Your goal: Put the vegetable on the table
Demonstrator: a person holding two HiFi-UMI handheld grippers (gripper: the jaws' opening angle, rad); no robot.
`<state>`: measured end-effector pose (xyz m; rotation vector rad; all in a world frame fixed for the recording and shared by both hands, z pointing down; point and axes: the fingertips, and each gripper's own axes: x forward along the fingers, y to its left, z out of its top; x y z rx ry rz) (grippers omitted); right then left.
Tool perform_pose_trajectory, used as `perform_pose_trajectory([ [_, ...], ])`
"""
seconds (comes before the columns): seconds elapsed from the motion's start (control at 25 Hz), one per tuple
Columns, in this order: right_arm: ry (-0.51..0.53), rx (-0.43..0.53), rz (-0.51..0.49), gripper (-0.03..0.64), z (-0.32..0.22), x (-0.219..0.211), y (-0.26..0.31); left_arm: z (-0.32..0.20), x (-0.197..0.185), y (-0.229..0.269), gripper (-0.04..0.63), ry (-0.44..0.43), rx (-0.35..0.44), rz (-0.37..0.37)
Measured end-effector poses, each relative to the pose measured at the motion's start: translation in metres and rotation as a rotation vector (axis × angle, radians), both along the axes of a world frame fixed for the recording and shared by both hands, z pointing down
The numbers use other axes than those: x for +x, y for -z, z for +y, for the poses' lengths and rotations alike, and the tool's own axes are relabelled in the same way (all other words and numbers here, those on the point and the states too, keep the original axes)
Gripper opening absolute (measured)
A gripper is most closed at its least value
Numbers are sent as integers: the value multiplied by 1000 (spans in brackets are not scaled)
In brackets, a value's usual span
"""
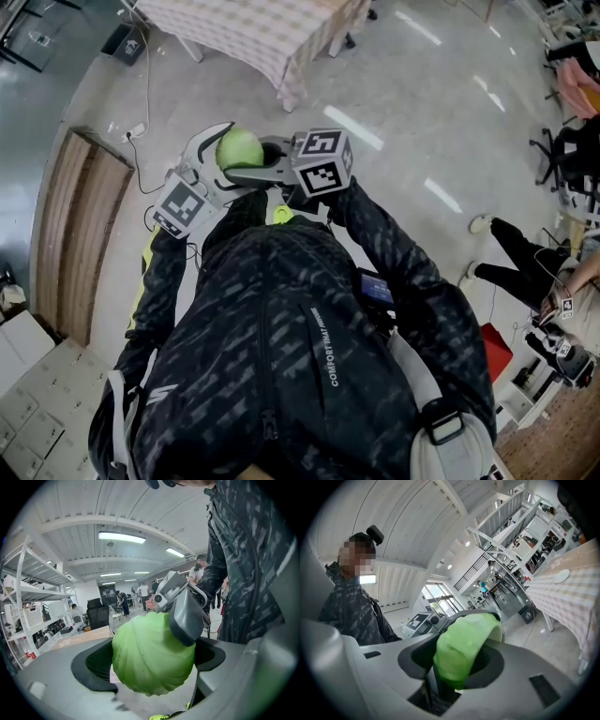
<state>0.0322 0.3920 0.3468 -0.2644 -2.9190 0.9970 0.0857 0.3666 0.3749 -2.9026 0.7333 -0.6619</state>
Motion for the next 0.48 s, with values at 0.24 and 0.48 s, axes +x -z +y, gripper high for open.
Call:
perform_pose_trajectory([
  [0.24, -22, -8, 14, 133, -25, -9, -4, -24, -8, -4, 483, -24, -8, 9],
  [0.48, -47, -14, 19, 133, -55, -20, -8, -52, -19, -7, 483, -48, -10, 10],
])
